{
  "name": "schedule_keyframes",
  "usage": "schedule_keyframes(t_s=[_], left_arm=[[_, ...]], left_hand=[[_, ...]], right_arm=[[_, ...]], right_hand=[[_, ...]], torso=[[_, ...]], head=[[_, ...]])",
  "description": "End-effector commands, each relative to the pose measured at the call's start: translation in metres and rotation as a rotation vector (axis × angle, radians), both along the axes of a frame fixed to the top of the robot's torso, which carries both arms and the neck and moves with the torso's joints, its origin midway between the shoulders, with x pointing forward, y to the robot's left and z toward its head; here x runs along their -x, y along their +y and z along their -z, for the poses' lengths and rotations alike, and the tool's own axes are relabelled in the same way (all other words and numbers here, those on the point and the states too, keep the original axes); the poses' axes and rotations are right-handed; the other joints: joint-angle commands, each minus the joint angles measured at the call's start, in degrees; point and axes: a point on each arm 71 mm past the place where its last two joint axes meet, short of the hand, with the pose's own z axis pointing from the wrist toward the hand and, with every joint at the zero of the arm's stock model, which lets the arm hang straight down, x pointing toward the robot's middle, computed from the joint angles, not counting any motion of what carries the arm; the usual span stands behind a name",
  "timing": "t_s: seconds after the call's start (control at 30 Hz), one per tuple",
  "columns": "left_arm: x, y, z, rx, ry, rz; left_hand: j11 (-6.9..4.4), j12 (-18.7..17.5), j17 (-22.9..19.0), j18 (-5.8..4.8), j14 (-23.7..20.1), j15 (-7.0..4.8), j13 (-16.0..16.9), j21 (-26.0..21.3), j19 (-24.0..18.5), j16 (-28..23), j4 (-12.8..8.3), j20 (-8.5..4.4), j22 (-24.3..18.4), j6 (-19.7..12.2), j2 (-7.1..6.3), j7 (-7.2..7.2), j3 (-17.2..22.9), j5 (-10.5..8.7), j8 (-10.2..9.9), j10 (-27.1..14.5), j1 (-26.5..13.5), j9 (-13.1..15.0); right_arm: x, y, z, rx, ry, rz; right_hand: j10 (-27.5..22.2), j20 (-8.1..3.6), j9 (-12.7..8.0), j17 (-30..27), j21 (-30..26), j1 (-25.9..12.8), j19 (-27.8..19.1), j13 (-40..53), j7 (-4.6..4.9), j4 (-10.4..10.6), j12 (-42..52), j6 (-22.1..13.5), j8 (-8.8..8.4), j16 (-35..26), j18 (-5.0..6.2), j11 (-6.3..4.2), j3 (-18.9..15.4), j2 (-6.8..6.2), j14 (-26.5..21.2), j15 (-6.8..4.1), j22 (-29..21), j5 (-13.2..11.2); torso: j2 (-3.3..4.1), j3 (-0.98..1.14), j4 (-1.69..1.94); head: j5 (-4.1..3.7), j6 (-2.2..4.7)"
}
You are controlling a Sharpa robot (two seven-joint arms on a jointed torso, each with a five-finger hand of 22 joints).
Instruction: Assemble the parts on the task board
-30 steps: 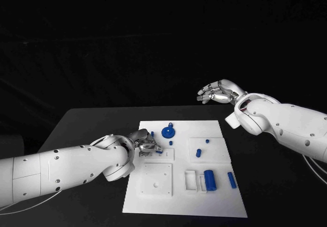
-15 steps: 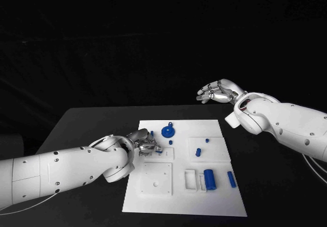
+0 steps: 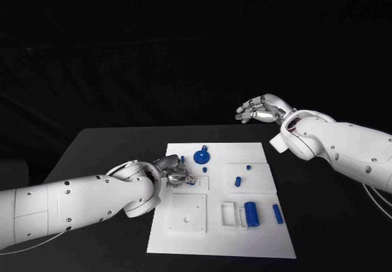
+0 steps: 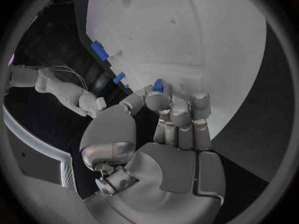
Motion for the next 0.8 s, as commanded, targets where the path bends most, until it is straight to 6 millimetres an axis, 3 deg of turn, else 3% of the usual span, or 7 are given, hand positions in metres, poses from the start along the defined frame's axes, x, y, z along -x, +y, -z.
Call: schedule_keyframes(t_s=[0.03,0.8], left_arm=[[0.0035,-0.0031,0.0042,-0.037,0.028,0.034],[0.0027,-0.0009,0.0062,-0.063,0.044,0.030]], left_hand=[[-1.95,0.4,-0.1,0.43,2.7,-3.13,-0.1,0.3,0.4,0.3,-0.4,-6.42,0.1,11.5,0.26,-5.97,0.0,0.67,0.3,-2.5,1.0,7.1],[-1.97,1.1,-0.4,0.44,2.6,-3.12,-0.5,0.4,0.5,0.8,-0.1,-6.37,0.1,11.7,0.26,-5.99,-0.4,0.98,0.3,-2.6,0.5,7.2]], right_arm=[[0.0004,0.0015,0.0000,0.007,0.001,-0.015],[0.0002,0.0021,0.0008,0.007,0.003,-0.016]], right_hand=[[-0.2,-0.04,-0.1,-0.1,-0.4,-0.1,-0.5,-0.1,0.05,0.0,-0.3,0.5,0.23,-0.3,0.72,0.22,-0.3,0.15,-0.4,0.08,-0.1,0.3],[-0.2,0.00,-0.1,-0.1,-0.4,-0.1,-0.6,-0.2,0.05,0.0,-0.3,0.5,0.25,-0.3,0.75,0.23,-0.3,0.20,-0.5,0.09,-0.1,0.4]], torso=[[-0.01,0.01,-0.03],[0.00,-0.03,-0.01]], head=[[0.03,-0.05],[0.12,0.02]])
